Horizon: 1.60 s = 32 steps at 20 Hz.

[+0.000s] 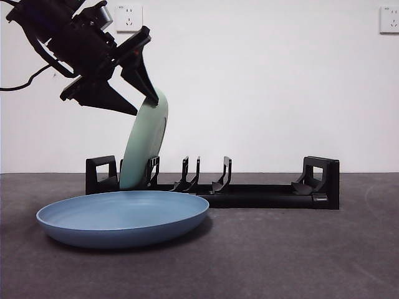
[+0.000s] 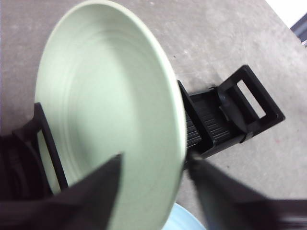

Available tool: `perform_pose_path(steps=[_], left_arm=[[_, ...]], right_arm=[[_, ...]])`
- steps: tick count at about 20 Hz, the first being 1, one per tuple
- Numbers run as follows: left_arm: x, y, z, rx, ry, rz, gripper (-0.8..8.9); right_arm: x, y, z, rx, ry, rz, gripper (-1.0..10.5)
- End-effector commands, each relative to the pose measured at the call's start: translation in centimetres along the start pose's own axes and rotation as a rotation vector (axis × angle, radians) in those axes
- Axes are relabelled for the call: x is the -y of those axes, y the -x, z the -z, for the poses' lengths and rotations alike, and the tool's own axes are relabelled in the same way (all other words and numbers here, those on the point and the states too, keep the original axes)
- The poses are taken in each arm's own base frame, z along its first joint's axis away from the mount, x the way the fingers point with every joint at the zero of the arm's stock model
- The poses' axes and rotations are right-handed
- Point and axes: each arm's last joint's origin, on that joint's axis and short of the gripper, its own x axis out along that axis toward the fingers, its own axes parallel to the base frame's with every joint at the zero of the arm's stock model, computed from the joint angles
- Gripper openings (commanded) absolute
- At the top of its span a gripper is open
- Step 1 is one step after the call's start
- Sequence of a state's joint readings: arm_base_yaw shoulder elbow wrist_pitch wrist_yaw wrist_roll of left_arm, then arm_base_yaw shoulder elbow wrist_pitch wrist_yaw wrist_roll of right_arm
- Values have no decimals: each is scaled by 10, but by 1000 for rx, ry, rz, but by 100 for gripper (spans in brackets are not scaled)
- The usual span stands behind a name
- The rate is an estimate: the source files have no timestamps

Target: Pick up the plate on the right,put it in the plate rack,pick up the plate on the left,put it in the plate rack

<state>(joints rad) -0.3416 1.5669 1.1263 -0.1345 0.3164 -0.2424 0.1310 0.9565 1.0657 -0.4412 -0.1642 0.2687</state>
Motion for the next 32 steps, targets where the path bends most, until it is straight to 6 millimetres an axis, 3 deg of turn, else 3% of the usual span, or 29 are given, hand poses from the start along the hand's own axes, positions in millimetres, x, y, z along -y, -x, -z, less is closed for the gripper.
perform_pose_path(steps=[1, 7, 11, 17, 21, 24, 26, 32], left_arm=[[5, 10, -5, 34, -79, 6, 324], [31, 57, -19, 143, -254, 38, 324], [51, 98, -23, 214, -392, 55, 324], [77, 156, -13, 282, -579, 11, 324], [88, 195, 5, 258, -729, -152, 324], [93, 213, 16, 246, -759, -214, 324], [95, 221, 20, 247, -763, -229, 323], [97, 224, 26, 229, -773, -227, 323]], right_arm=[[-1, -4, 2, -35, 1, -46, 467], [-6, -26, 15, -214, -25, -238, 466], [-14, -54, 34, -370, -32, -269, 419], [-34, -98, 69, -580, 10, -333, 400], [-53, -140, 110, -733, 41, -364, 400], [-61, -169, 140, -798, 54, -376, 398], [-64, -185, 159, -831, 60, -379, 312], [-59, -217, 200, -899, 15, -354, 278]])
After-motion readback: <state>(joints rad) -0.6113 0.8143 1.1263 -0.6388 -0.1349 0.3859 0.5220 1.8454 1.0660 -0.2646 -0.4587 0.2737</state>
